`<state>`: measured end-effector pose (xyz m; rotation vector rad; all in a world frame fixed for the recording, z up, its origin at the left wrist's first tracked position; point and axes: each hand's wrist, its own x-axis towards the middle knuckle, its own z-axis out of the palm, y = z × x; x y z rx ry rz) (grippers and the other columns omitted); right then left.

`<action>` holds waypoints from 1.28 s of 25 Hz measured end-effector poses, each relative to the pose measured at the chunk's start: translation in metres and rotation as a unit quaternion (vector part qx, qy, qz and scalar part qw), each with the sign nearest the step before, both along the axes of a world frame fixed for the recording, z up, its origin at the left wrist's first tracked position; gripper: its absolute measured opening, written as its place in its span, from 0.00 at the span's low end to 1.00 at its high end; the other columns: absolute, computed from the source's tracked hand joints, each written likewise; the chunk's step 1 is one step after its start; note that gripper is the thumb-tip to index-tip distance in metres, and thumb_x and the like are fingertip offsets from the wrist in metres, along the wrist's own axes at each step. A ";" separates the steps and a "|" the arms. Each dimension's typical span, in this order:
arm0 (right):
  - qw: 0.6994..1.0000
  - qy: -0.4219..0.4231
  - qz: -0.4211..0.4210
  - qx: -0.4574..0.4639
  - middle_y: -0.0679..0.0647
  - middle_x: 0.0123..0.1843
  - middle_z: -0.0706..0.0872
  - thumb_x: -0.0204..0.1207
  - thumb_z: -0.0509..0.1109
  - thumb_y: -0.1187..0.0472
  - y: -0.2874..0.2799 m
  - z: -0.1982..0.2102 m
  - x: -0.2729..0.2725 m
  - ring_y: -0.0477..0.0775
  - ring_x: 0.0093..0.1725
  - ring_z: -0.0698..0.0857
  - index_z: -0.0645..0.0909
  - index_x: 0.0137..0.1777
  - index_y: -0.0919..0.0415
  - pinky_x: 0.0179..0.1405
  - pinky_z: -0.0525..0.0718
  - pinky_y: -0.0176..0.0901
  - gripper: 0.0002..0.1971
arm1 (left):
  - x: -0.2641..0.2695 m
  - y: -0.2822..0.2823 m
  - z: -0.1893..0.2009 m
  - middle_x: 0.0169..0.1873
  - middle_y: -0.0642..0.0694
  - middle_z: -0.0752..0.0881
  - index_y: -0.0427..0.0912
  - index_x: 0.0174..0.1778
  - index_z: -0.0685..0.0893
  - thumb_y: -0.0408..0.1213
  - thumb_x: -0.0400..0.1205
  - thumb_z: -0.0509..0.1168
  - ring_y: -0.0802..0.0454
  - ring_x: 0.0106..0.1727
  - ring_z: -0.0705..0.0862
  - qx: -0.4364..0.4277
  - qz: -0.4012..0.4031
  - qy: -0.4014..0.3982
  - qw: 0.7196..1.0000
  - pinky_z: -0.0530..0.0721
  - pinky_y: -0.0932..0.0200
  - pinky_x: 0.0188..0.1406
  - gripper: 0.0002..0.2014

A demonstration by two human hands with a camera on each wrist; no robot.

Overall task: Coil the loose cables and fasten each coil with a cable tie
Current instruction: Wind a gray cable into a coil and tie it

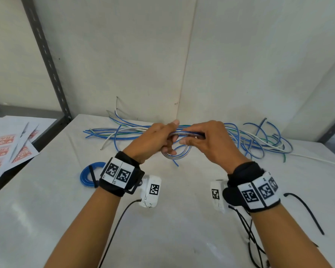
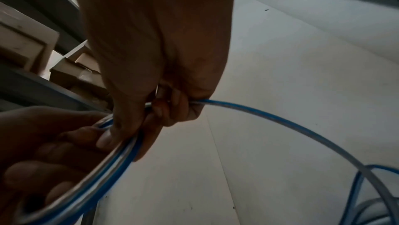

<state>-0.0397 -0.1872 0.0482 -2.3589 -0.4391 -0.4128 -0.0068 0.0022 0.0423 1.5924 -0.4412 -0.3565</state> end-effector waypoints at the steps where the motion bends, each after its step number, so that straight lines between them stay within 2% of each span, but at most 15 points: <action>1: 1.000 0.012 0.005 0.005 0.53 0.29 0.83 0.75 0.81 0.55 0.000 0.001 0.000 0.42 0.29 0.71 0.94 0.52 0.53 0.32 0.70 0.36 0.08 | -0.002 0.000 -0.001 0.26 0.44 0.62 0.41 0.31 0.73 0.47 0.93 0.54 0.54 0.25 0.63 0.006 0.003 -0.018 1.000 0.85 0.55 0.38 0.24; 3: 0.996 0.024 0.014 0.090 0.50 0.34 0.91 0.77 0.80 0.59 0.000 0.001 -0.002 0.39 0.33 0.83 0.93 0.54 0.56 0.40 0.81 0.35 0.08 | -0.001 0.000 -0.002 0.25 0.51 0.60 0.46 0.29 0.67 0.47 0.93 0.53 0.54 0.26 0.60 -0.018 0.025 -0.038 0.999 0.76 0.58 0.31 0.24; 5: 0.985 0.002 0.001 0.174 0.49 0.39 0.94 0.80 0.77 0.62 0.000 0.000 -0.001 0.42 0.40 0.91 0.92 0.51 0.57 0.48 0.88 0.40 0.03 | 0.002 0.001 -0.002 0.25 0.53 0.59 0.47 0.28 0.66 0.48 0.93 0.53 0.53 0.27 0.59 -0.050 0.048 -0.045 0.997 0.71 0.58 0.29 0.25; 8: 0.974 -0.056 -0.033 0.218 0.50 0.38 0.93 0.82 0.74 0.63 0.012 -0.007 0.000 0.44 0.39 0.92 0.90 0.48 0.58 0.44 0.88 0.43 0.04 | 0.002 -0.002 -0.001 0.26 0.52 0.57 0.49 0.28 0.63 0.51 0.93 0.52 0.52 0.28 0.56 -0.087 0.067 -0.051 0.993 0.68 0.59 0.27 0.25; 10: 0.962 -0.068 -0.038 0.261 0.52 0.39 0.93 0.84 0.72 0.61 0.025 -0.012 -0.002 0.40 0.35 0.88 0.90 0.50 0.62 0.39 0.82 0.35 0.06 | 0.002 -0.003 0.001 0.27 0.50 0.55 0.49 0.29 0.62 0.51 0.93 0.52 0.51 0.28 0.55 -0.118 0.079 -0.046 0.989 0.68 0.59 0.26 0.25; 12: 0.956 -0.073 -0.034 0.283 0.51 0.41 0.94 0.85 0.71 0.60 0.034 -0.014 -0.006 0.38 0.35 0.86 0.90 0.54 0.58 0.39 0.79 0.31 0.06 | 0.003 -0.003 0.003 0.27 0.51 0.55 0.48 0.30 0.62 0.50 0.93 0.51 0.52 0.27 0.54 -0.166 0.100 -0.030 0.981 0.66 0.60 0.25 0.24; 14: 0.949 -0.076 -0.031 0.304 0.48 0.43 0.95 0.83 0.73 0.60 0.042 -0.015 -0.006 0.39 0.39 0.88 0.89 0.57 0.53 0.42 0.82 0.35 0.06 | 0.004 0.000 0.006 0.26 0.53 0.55 0.48 0.31 0.62 0.49 0.94 0.49 0.55 0.25 0.54 -0.208 0.122 -0.020 0.970 0.64 0.61 0.25 0.23; 17: 0.932 -0.101 -0.050 0.344 0.49 0.42 0.95 0.82 0.75 0.60 0.050 -0.017 -0.005 0.46 0.41 0.91 0.87 0.56 0.57 0.38 0.83 0.39 0.06 | 0.005 -0.002 0.007 0.26 0.51 0.54 0.47 0.30 0.62 0.49 0.94 0.49 0.56 0.24 0.55 -0.241 0.152 -0.017 0.958 0.65 0.60 0.24 0.24; 19: 0.925 -0.110 -0.048 0.360 0.50 0.44 0.94 0.79 0.78 0.60 0.053 -0.020 -0.006 0.50 0.45 0.92 0.87 0.53 0.58 0.40 0.86 0.41 0.06 | 0.003 -0.005 0.009 0.29 0.49 0.52 0.47 0.30 0.62 0.49 0.94 0.49 0.55 0.24 0.54 -0.256 0.167 -0.016 0.952 0.65 0.60 0.24 0.24; 22: 0.933 -0.109 -0.042 0.340 0.48 0.45 0.94 0.76 0.81 0.61 0.051 -0.024 -0.005 0.48 0.46 0.92 0.87 0.52 0.56 0.42 0.88 0.41 0.08 | 0.003 -0.009 0.007 0.29 0.48 0.52 0.47 0.30 0.62 0.48 0.94 0.48 0.56 0.23 0.55 -0.269 0.164 -0.015 0.949 0.66 0.60 0.24 0.24; 24: 0.933 -0.106 -0.049 0.342 0.47 0.42 0.93 0.75 0.81 0.64 0.039 -0.024 -0.003 0.45 0.41 0.90 0.88 0.50 0.54 0.40 0.86 0.39 0.07 | 0.008 -0.006 0.002 0.26 0.50 0.54 0.45 0.30 0.64 0.46 0.94 0.48 0.55 0.22 0.57 -0.247 0.132 -0.002 0.960 0.71 0.59 0.26 0.24; 25: 0.936 -0.094 -0.043 0.337 0.47 0.42 0.93 0.75 0.81 0.65 0.030 -0.024 -0.001 0.45 0.40 0.89 0.89 0.49 0.53 0.41 0.86 0.39 0.08 | 0.012 -0.002 0.001 0.23 0.50 0.57 0.43 0.30 0.67 0.44 0.94 0.48 0.54 0.21 0.60 -0.207 0.104 0.005 0.973 0.76 0.57 0.29 0.24; 28: 0.970 -0.039 0.007 0.241 0.48 0.42 0.93 0.73 0.82 0.66 0.007 -0.026 0.002 0.41 0.40 0.86 0.92 0.49 0.56 0.41 0.83 0.44 0.07 | 0.014 0.002 -0.005 0.18 0.45 0.69 0.37 0.31 0.77 0.45 0.94 0.49 0.47 0.20 0.70 -0.014 0.008 0.018 1.000 0.87 0.48 0.43 0.27; 30: 0.981 -0.014 0.023 0.191 0.46 0.41 0.93 0.73 0.82 0.66 0.004 -0.029 0.002 0.37 0.38 0.86 0.92 0.49 0.55 0.40 0.82 0.43 0.08 | 0.009 -0.003 -0.008 0.21 0.48 0.69 0.38 0.32 0.76 0.47 0.94 0.50 0.48 0.25 0.70 0.080 -0.011 -0.034 0.996 0.89 0.53 0.42 0.27; 32: 0.982 -0.012 0.026 0.184 0.45 0.43 0.94 0.75 0.81 0.65 0.002 -0.027 0.001 0.37 0.39 0.86 0.92 0.51 0.53 0.40 0.84 0.42 0.08 | 0.003 -0.006 -0.009 0.23 0.53 0.66 0.40 0.32 0.73 0.47 0.93 0.52 0.53 0.27 0.68 0.094 0.003 -0.100 0.991 0.84 0.54 0.38 0.25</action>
